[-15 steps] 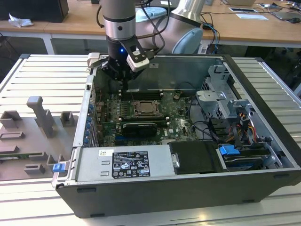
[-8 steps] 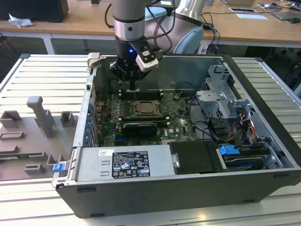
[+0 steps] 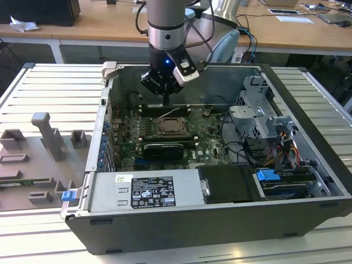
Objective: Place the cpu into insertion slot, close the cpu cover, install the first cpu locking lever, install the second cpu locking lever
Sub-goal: 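Install the first cpu locking lever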
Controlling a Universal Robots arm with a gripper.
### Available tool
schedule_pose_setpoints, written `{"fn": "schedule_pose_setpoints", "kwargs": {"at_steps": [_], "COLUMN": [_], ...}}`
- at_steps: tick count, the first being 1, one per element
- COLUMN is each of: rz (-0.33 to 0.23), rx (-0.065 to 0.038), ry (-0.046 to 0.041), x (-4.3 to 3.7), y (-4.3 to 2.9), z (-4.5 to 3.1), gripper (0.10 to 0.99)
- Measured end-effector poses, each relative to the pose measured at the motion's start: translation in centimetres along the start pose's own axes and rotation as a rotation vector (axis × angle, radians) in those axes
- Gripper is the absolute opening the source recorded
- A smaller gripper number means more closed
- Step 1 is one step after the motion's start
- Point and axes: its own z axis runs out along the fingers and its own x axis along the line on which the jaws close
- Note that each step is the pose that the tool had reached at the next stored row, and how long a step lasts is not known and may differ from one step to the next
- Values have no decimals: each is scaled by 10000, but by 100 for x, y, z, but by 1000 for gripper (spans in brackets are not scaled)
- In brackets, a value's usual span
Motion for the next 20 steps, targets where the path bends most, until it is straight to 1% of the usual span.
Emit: {"fn": "schedule_pose_setpoints", "kwargs": {"at_steps": [3,7,9,12,17,20], "rz": [1,-79,-141,-142,-140,-140], "rx": [1,-2,-6,-6,-5,-5], "ry": [2,7,12,12,12,11], "x": [-49,-63,-93,-138,-185,-213], "y": [-6,0,11,11,12,18], "z": [94,164,201,218,250,288], "gripper": [106,106,106,106,106,106]}}
